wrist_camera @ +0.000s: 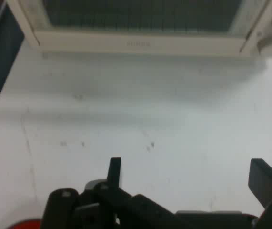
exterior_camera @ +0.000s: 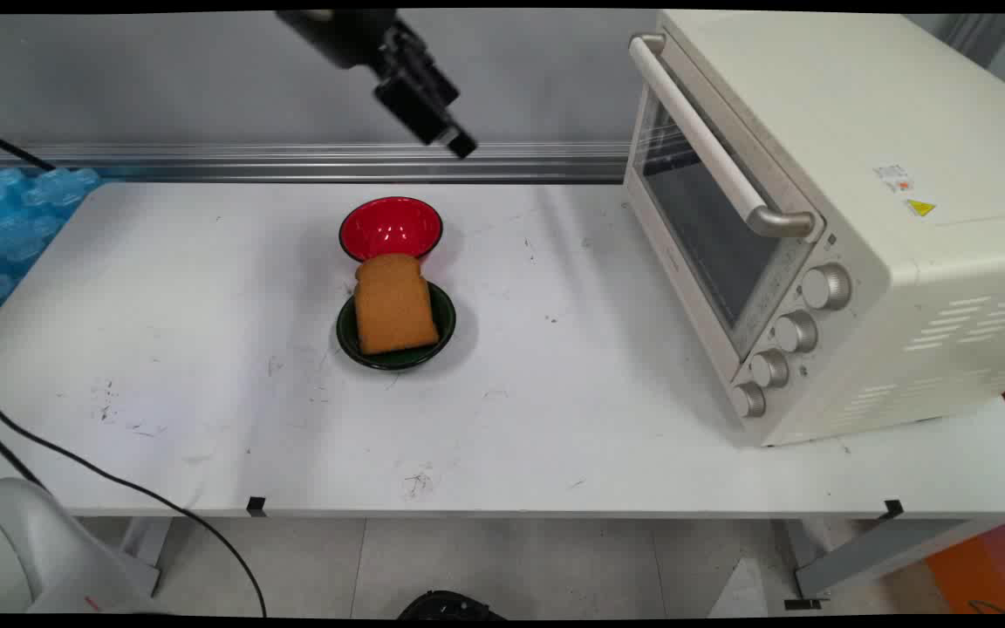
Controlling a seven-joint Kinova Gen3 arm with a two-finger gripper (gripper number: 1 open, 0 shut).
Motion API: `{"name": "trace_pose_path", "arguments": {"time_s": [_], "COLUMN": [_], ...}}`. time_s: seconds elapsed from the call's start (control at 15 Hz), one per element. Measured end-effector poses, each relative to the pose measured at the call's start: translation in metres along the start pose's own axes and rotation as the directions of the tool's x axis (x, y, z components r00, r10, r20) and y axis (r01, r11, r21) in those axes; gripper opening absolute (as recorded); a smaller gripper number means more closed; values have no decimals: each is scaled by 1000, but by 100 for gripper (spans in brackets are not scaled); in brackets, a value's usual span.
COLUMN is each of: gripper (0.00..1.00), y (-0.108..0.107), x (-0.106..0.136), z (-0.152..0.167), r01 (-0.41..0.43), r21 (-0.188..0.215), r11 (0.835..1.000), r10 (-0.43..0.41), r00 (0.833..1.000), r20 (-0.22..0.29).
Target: Open the oven
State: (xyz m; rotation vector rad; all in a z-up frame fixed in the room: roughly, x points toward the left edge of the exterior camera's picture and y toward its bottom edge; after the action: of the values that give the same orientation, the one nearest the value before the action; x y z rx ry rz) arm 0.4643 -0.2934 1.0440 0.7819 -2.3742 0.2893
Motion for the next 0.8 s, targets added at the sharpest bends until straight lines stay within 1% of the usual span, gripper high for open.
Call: {"name": "trace_pose_path", "arguments": {"time_s": [0.27, 0.6, 0.8], "gripper": [100, 100, 100], "y": [-1, -3, -3], "x": [37, 67, 90], "z": [18, 33, 46], "r01": [3, -5, -8], "r21": [5, 10, 16], "r11": [1000, 1000, 1000], "r10": [-3, 6, 9], "r00": [999, 997, 996], "r20": [-45, -73, -90]}}
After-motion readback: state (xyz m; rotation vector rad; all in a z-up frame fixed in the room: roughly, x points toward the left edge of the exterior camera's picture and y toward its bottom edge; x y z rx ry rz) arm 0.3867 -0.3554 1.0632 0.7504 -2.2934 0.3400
